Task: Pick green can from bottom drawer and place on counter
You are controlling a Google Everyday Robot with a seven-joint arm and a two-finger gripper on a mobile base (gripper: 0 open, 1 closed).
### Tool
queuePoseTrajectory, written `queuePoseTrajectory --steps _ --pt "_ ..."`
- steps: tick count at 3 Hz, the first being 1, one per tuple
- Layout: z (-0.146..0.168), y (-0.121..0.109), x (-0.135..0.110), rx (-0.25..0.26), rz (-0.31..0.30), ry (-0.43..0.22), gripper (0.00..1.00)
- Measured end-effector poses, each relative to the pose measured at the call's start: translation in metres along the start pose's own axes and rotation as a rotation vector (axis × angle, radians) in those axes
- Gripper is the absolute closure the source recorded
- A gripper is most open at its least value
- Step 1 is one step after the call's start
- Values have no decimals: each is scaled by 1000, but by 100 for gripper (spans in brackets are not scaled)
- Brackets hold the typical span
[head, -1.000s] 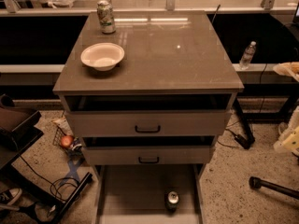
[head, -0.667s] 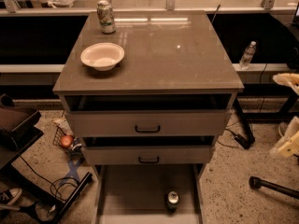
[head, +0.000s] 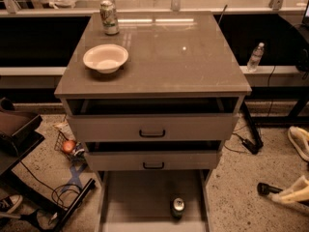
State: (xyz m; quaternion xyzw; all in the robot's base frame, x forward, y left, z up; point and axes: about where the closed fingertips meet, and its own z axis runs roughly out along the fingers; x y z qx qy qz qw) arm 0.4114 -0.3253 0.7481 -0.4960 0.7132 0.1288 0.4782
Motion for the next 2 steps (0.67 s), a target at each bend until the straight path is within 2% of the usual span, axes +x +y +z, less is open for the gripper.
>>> queuePoseTrajectory --steps 1,2 --pt "-7 16 36 37 -83 -54 0" --pt "-7 18 39 39 -134 -57 0"
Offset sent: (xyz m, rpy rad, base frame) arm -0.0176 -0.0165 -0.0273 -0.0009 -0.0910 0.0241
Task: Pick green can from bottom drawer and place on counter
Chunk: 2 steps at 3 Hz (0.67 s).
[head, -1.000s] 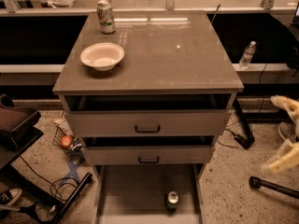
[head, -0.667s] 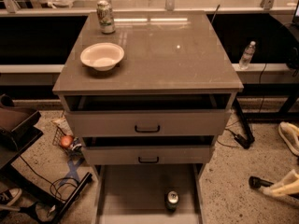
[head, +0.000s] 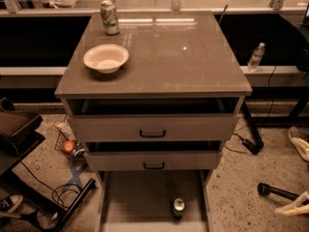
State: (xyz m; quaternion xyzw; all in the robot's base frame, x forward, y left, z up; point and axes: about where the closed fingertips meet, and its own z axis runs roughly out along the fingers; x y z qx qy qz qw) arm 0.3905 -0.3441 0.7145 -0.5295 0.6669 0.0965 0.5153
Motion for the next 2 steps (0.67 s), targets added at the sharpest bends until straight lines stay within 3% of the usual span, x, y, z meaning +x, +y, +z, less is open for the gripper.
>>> queuePoseTrajectory --steps 1,2 --pt "3 2 3 -1 19 -3 0" --pt "20 15 26 5 82 -26 0"
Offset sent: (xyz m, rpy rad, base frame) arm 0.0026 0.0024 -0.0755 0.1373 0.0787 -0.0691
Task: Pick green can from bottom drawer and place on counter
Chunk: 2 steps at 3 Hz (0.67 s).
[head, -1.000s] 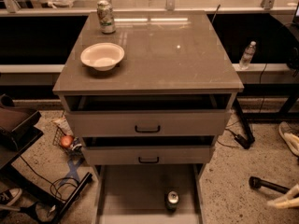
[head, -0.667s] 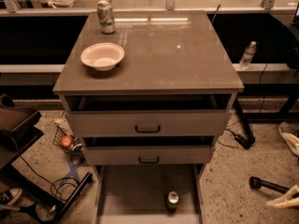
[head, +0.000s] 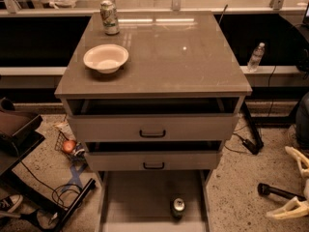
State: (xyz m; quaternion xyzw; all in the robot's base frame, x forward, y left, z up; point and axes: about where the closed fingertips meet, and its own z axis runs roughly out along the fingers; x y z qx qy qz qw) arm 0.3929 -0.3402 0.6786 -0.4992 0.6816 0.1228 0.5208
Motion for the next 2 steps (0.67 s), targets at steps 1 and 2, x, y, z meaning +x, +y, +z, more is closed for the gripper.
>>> queuePoseTrajectory --steps 1,2 --pt "29 27 43 33 75 -48 0" --pt "64 58 94 58 90 -101 0"
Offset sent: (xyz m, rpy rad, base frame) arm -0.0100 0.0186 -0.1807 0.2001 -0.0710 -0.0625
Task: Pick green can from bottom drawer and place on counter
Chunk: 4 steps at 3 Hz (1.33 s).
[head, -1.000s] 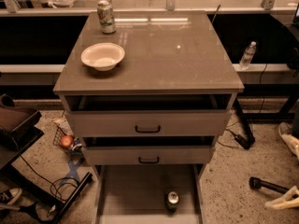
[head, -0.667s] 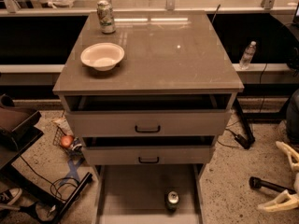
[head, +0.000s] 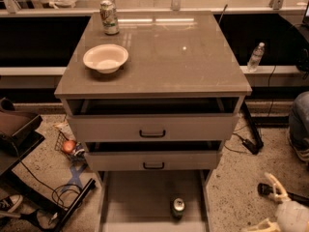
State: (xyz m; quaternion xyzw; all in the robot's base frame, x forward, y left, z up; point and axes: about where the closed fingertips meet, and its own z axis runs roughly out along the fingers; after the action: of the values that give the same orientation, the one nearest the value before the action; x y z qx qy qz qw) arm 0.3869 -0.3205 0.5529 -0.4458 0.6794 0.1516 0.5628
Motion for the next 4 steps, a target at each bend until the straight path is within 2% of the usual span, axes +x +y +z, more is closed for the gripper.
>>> queuePoseTrajectory --steps 1,2,3,4 --pt "17 17 31 12 -2 48 0" --pt "19 16 34 20 -1 57 0" --pt "43 18 47 -21 29 50 0" --pt "92 38 76 -85 82 9 0"
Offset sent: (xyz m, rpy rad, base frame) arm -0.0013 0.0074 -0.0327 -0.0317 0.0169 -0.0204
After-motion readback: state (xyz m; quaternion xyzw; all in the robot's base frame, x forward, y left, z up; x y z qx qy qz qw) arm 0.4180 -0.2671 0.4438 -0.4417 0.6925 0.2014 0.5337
